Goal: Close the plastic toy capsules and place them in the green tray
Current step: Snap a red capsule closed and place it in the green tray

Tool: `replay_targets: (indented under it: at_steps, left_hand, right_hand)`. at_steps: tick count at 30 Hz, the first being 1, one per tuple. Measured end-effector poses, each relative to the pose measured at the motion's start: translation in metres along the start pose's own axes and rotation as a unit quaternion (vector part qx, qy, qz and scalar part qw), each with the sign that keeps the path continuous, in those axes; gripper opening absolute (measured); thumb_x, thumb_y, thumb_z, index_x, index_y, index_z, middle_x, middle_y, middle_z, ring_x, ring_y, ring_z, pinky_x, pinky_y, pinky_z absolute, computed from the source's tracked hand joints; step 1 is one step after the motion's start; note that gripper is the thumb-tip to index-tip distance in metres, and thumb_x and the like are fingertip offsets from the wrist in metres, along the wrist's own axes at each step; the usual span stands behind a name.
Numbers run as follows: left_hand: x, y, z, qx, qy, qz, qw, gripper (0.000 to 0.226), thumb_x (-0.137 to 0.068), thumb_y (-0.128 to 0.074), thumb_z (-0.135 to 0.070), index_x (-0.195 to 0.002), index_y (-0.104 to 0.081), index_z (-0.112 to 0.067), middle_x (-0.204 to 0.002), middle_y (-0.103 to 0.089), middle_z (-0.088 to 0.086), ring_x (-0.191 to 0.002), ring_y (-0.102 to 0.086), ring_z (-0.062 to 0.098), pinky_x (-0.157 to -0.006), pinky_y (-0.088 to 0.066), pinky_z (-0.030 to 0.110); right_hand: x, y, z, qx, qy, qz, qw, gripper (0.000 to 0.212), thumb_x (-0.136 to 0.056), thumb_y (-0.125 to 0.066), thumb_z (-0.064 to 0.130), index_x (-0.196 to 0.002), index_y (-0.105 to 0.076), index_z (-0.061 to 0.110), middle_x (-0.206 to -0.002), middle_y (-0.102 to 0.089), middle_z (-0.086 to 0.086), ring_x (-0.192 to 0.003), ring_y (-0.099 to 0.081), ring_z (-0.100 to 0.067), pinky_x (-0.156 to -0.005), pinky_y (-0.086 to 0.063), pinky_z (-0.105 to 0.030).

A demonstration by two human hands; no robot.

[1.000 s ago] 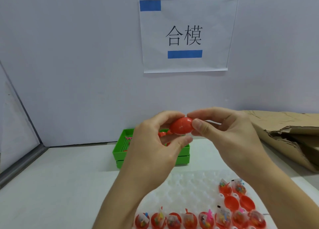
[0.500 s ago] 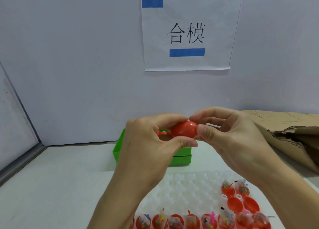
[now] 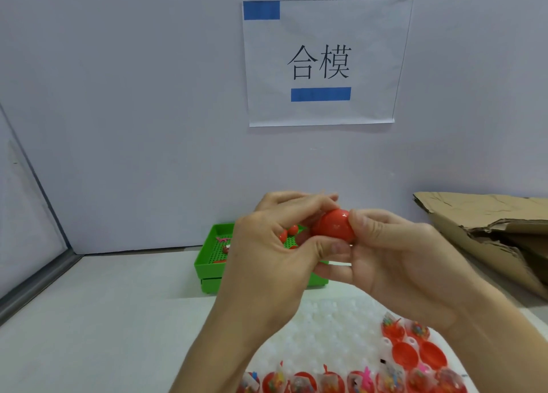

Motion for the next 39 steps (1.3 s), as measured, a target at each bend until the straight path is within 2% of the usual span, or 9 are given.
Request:
replay_targets:
  at_steps: [3, 8, 15, 21, 25, 27, 29, 34, 39]
  left_hand:
    - [0.000, 0.003, 0.002, -0.026, -0.001, 0.003, 1.000, 0.031, -0.070, -0.072, -0.025, -0.099, -0.074, -0.037, -0.102, -0.071, -0.021, -0.099, -0.065, -0.002, -0.085, -0.049, 0.013]
    - [0.002, 0.010, 0.006, -0.066, -0.001, 0.050, 0.997, 0.045, -0.073, -0.072, -0.027, -0.117, -0.069, -0.037, -0.109, -0.069, -0.030, -0.103, -0.063, -0.011, -0.089, -0.049, 0.011]
    - [0.003, 0.010, 0.008, -0.091, -0.026, 0.022, 0.995, 0.046, -0.073, -0.069, -0.018, -0.117, -0.071, -0.033, -0.109, -0.068, -0.030, -0.100, -0.064, -0.012, -0.086, -0.049, 0.009]
    - [0.002, 0.007, 0.012, -0.052, -0.007, -0.020, 0.998, 0.043, -0.069, -0.072, -0.019, -0.106, -0.072, -0.041, -0.118, -0.069, -0.020, -0.111, -0.062, -0.008, -0.096, -0.051, 0.020]
    - [0.002, 0.009, 0.011, -0.045, -0.013, -0.008, 0.999, 0.040, -0.072, -0.075, -0.008, -0.102, -0.075, -0.034, -0.114, -0.068, -0.026, -0.116, -0.057, -0.011, -0.100, -0.046, 0.015]
    - [0.002, 0.008, 0.009, -0.060, -0.024, 0.000, 0.998, 0.040, -0.071, -0.072, -0.014, -0.105, -0.074, -0.033, -0.112, -0.068, -0.029, -0.116, -0.056, -0.012, -0.099, -0.044, 0.011]
    - [0.002, 0.005, 0.009, -0.050, -0.023, -0.002, 0.998, 0.038, -0.069, -0.070, -0.016, -0.105, -0.077, -0.029, -0.111, -0.071, -0.021, -0.112, -0.058, -0.011, -0.094, -0.046, 0.010]
    - [0.003, 0.005, 0.011, -0.030, -0.022, 0.013, 0.999, 0.043, -0.074, -0.080, -0.009, -0.112, -0.074, -0.028, -0.111, -0.071, -0.023, -0.107, -0.063, -0.009, -0.091, -0.049, 0.013]
    - [0.004, 0.006, 0.008, -0.019, -0.029, 0.025, 0.999, 0.043, -0.074, -0.077, -0.021, -0.116, -0.071, -0.030, -0.118, -0.069, -0.021, -0.113, -0.062, -0.005, -0.095, -0.052, 0.020]
  right_hand:
    - [-0.005, -0.002, -0.005, 0.026, 0.019, -0.050, 0.998, 0.036, -0.072, -0.076, 0.022, -0.095, -0.075, -0.006, -0.101, -0.069, -0.027, -0.099, -0.069, -0.035, -0.081, -0.059, -0.042]
    - [-0.010, -0.002, -0.015, 0.079, 0.057, -0.099, 0.990, 0.026, -0.081, -0.060, 0.014, -0.090, -0.077, -0.003, -0.092, -0.073, -0.024, -0.083, -0.073, -0.031, -0.073, -0.059, -0.031]
    - [-0.012, 0.000, -0.022, 0.187, 0.107, -0.121, 0.969, 0.024, -0.085, -0.059, 0.016, -0.096, -0.079, 0.008, -0.099, -0.076, -0.018, -0.095, -0.074, -0.034, -0.080, -0.059, -0.037]
    - [-0.010, 0.002, -0.016, 0.137, 0.074, -0.092, 0.983, 0.034, -0.083, -0.062, 0.009, -0.113, -0.069, -0.006, -0.114, -0.065, -0.033, -0.109, -0.066, -0.042, -0.089, -0.057, -0.041]
    - [-0.010, -0.003, -0.017, 0.089, 0.062, -0.059, 0.992, 0.039, -0.085, -0.062, 0.015, -0.115, -0.064, -0.011, -0.114, -0.059, -0.036, -0.105, -0.063, -0.036, -0.092, -0.056, -0.039]
    - [-0.010, -0.003, -0.018, 0.086, 0.059, -0.066, 0.992, 0.041, -0.085, -0.064, 0.019, -0.114, -0.065, -0.010, -0.116, -0.060, -0.036, -0.108, -0.062, -0.043, -0.093, -0.056, -0.040]
    - [-0.011, -0.002, -0.019, 0.092, 0.060, -0.073, 0.991, 0.041, -0.084, -0.065, 0.020, -0.112, -0.066, -0.011, -0.119, -0.059, -0.040, -0.113, -0.061, -0.048, -0.091, -0.056, -0.039]
    - [-0.010, -0.001, -0.017, 0.123, 0.111, -0.075, 0.983, 0.035, -0.077, -0.076, 0.021, -0.104, -0.074, -0.002, -0.101, -0.073, -0.022, -0.097, -0.072, -0.033, -0.080, -0.057, -0.029]
    - [-0.009, -0.001, -0.017, 0.184, 0.139, -0.084, 0.969, 0.049, -0.074, -0.083, 0.042, -0.109, -0.075, 0.009, -0.107, -0.073, -0.019, -0.105, -0.070, -0.036, -0.088, -0.055, -0.037]
Point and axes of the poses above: each hand's wrist, its own x-axis away from the middle knuckle, its own y-axis out of the back of the hand, z = x × y, the point moved 2 cm from there along -x, towards the middle knuckle
